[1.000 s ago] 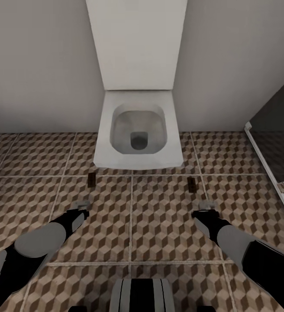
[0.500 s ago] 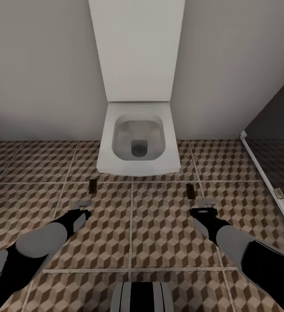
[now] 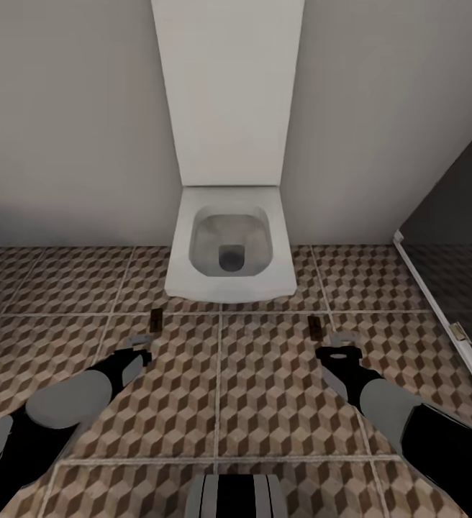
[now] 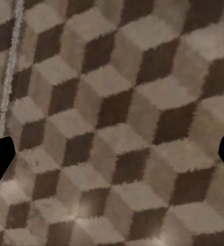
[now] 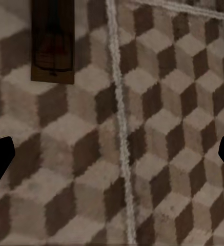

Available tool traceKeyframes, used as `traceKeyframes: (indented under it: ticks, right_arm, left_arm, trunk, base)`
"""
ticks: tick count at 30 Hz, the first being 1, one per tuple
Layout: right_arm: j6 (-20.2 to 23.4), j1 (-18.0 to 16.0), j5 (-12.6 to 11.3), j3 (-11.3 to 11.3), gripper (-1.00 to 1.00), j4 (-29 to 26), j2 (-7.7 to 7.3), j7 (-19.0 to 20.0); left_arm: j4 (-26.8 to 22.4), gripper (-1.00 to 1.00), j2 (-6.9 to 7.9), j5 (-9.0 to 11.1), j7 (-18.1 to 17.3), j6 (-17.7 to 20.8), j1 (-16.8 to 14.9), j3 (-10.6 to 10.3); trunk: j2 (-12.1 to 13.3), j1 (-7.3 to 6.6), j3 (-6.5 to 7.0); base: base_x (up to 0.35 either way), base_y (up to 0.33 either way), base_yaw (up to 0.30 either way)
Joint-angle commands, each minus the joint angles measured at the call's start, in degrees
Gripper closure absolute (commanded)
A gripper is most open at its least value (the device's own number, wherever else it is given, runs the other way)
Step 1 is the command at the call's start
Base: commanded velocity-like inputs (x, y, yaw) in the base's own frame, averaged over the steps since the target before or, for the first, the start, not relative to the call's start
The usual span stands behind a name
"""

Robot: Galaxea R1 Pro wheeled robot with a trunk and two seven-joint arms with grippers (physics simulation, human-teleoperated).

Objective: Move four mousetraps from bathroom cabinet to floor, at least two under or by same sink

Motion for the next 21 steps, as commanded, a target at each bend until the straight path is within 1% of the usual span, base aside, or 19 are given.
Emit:
traceKeyframes:
  ticks: [1, 3, 9, 11, 17, 21]
  right_arm:
    - [-0.2, 0.4, -0.4, 0.5, -1.00, -0.2, -0.03, -0.4]
    - [-2.1, 1.8, -0.3, 0.6, -1.00, -0.2, 0.03, -0.4]
    - [-6.7, 4.0, -0.3, 0.6, -1.00, 0.0, 0.01, -0.4]
    - [-8.5, 5.3, -0.3, 0.6, -1.00, 0.3, -0.03, -0.3]
    - [-11.0, 7.9, -0.2, 0.6, -1.00, 0.8, -0.07, -0.3]
    - [-12.5, 9.6, -0.2, 0.6, -1.00, 0.9, -0.10, -0.3]
  left_arm:
    - [-0.1, -1.00, 0.04, 0.4, 0.2, 0.3, 0.0, -0.5]
    - [-0.6, -1.00, 0.31, 0.4, 0.2, 0.3, 0.4, -0.5]
    - [-2.8, -1.00, 1.14, 0.4, 0.2, 0.3, 2.1, -0.5]
    - [-4.2, -1.00, 1.42, 0.4, 0.2, 0.3, 3.2, -0.5]
    - [-5.8, -1.00, 1.48, 0.3, 0.2, 0.0, 6.8, -0.5]
    - [-6.2, -1.00, 1.32, 0.3, 0.2, -2.0, 9.7, -0.5]
  trunk:
    - [0.0, -0.03, 0.19]
    - [0.0, -0.08, 0.64]
    - [0.1, -0.24, 1.97]
    - [0.1, -0.29, 2.41]
    - [0.2, -0.44, 3.74]
    - [0.3, -0.55, 4.63]
  base:
    - [0.000, 0.000, 0.000]
    - [0.000, 0.000, 0.000]
    - [0.000, 0.000, 0.000]
    - [0.000, 0.000, 0.000]
    - [0.000, 0.000, 0.000]
    - [0.000, 0.000, 0.000]
